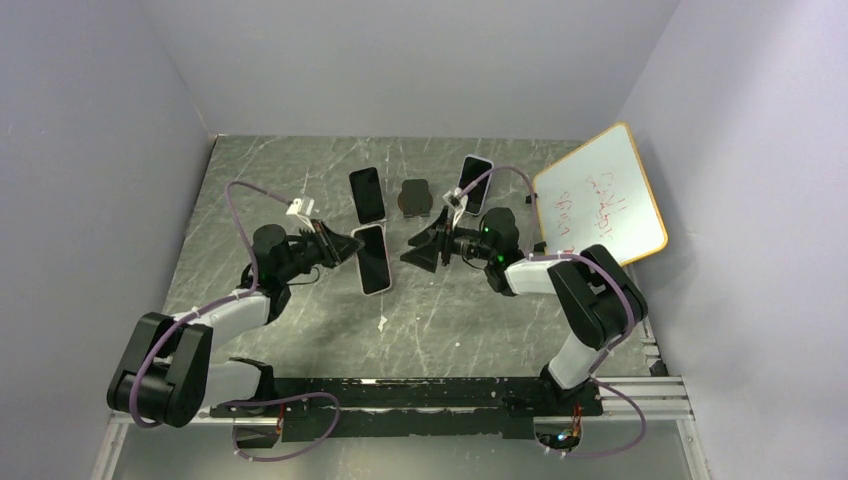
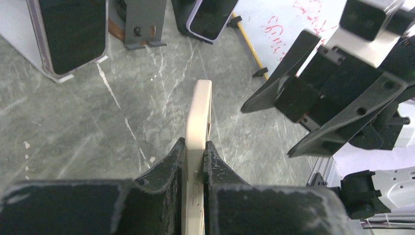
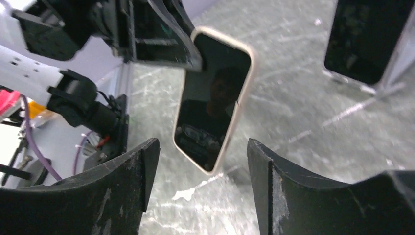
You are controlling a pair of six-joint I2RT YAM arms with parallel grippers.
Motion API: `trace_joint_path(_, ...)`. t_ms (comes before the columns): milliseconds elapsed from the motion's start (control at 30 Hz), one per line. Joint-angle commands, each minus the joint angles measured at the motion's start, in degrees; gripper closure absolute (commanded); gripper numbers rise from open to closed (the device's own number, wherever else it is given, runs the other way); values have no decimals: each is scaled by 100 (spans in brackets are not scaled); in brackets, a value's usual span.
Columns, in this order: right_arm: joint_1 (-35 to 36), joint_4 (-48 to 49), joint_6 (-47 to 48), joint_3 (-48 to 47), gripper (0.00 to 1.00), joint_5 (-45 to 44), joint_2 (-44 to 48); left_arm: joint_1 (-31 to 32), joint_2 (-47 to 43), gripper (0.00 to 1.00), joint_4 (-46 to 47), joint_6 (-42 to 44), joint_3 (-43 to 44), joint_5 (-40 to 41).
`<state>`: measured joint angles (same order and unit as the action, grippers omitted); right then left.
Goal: Place the phone on the phone stand
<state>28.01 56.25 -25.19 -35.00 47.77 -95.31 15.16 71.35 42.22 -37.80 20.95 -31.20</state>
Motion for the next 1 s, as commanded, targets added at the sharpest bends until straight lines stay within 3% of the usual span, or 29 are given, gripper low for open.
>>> trace_joint_path(0, -68, 1047, -363, -485, 32, 683, -269, 96, -81, 95, 261, 91, 82, -302)
trace_joint_path(333, -68, -816, 1198, -1370, 35, 126, -296, 464, 271, 95, 624, 218, 167, -814)
trace_joint_path(767, -155, -2677, 2139, -2376, 40, 1585, -1077, 511, 200, 95, 632, 249, 182, -857)
trace_joint_path(967, -155, -2851, 2132, -2639, 43, 1920, -1397, 523, 225, 95, 847, 175, 134, -914)
